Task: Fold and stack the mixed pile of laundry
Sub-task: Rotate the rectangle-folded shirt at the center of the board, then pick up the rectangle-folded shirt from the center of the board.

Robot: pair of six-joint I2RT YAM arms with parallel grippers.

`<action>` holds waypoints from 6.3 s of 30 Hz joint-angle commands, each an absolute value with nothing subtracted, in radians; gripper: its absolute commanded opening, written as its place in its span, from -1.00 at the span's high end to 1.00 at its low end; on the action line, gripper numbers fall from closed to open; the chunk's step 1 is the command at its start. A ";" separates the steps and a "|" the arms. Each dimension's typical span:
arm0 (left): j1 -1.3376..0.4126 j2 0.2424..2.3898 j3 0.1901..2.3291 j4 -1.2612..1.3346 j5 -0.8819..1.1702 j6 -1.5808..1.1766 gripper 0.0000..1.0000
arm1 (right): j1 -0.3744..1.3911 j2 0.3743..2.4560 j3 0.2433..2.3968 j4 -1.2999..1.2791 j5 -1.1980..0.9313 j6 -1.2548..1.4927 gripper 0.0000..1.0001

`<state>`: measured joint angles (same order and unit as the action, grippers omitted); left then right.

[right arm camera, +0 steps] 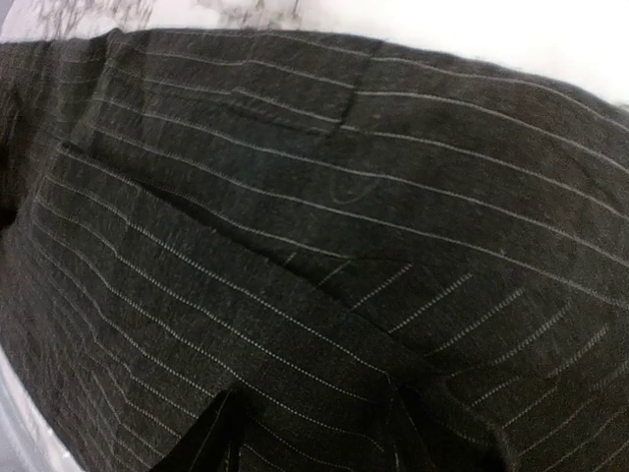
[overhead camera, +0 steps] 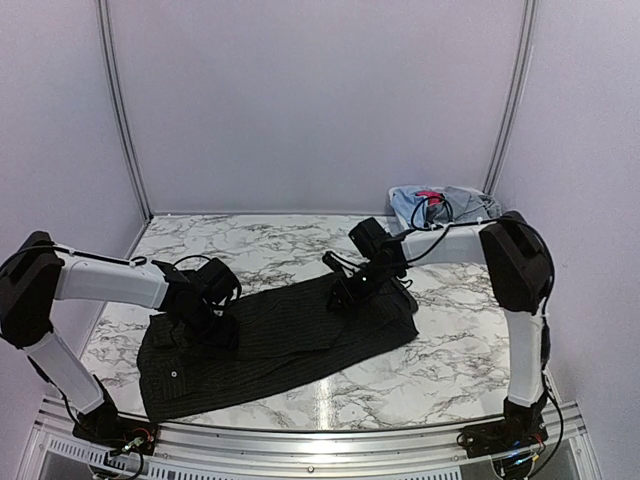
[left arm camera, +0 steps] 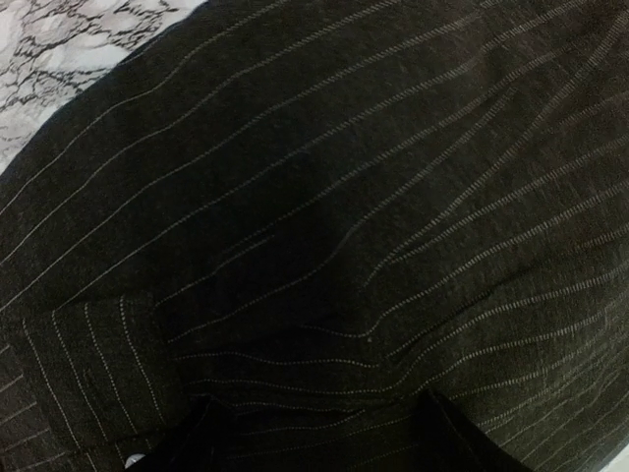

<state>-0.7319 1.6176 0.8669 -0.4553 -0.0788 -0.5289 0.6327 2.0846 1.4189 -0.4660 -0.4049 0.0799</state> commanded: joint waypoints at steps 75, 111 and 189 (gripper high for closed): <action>-0.753 2.005 1.327 -0.411 0.075 -0.454 0.41 | 0.586 2.238 1.536 -0.400 -0.430 0.235 0.22; -0.998 1.355 0.462 0.083 0.078 -1.254 0.08 | 0.641 1.472 0.611 -0.251 -0.658 0.484 0.08; -0.712 1.418 0.832 -0.082 0.356 -1.000 1.00 | 0.603 1.505 0.947 -0.174 -0.758 0.490 1.00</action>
<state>-0.7967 1.3293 0.7517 -0.0483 0.2741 -1.1027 0.6373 1.4334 0.8406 -0.1875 -0.7662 0.5339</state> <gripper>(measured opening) 0.015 0.002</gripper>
